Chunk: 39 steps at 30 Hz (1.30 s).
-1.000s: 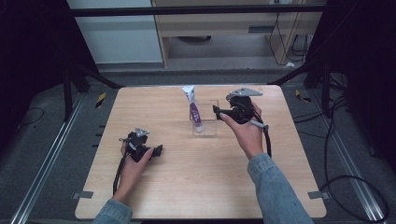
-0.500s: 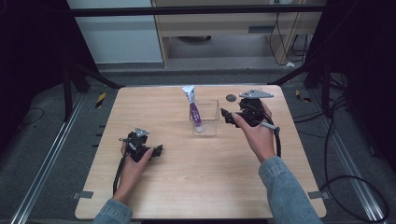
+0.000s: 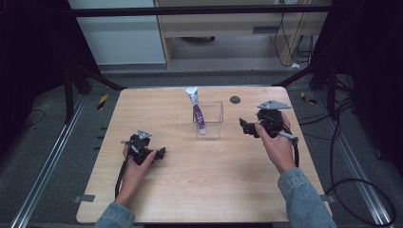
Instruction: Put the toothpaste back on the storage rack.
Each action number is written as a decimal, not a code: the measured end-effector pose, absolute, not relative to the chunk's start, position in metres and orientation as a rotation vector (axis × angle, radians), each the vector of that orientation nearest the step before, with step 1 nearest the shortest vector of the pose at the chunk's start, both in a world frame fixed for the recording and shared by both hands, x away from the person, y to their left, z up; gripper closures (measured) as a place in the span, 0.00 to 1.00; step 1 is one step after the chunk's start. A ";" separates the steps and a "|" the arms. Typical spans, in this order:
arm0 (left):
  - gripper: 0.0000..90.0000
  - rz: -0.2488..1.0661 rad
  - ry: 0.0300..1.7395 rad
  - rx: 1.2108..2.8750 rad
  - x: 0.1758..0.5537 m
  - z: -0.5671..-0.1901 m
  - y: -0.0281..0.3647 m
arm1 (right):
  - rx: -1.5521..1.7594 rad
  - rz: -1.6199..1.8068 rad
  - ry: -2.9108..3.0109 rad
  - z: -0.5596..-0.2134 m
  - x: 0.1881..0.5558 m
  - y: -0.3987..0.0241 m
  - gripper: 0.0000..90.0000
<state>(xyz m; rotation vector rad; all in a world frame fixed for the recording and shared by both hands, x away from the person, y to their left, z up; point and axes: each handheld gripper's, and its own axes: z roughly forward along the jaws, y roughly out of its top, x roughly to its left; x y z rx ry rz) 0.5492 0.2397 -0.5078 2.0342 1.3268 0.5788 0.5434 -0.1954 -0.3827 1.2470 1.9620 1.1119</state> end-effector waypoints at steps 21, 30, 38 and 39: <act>0.00 0.579 1.327 2.035 0.549 -0.508 0.240 | 1.310 0.976 1.987 -0.455 0.540 -0.252 0.11; 0.00 0.579 1.327 2.034 0.549 -0.508 0.240 | 1.347 0.970 2.034 -0.482 0.546 -0.255 0.11; 0.00 0.579 1.327 2.034 0.549 -0.508 0.240 | 1.399 0.963 2.006 -0.497 0.553 -0.262 0.11; 0.00 0.579 1.327 2.034 0.549 -0.508 0.240 | 1.414 0.969 1.996 -0.498 0.554 -0.262 0.11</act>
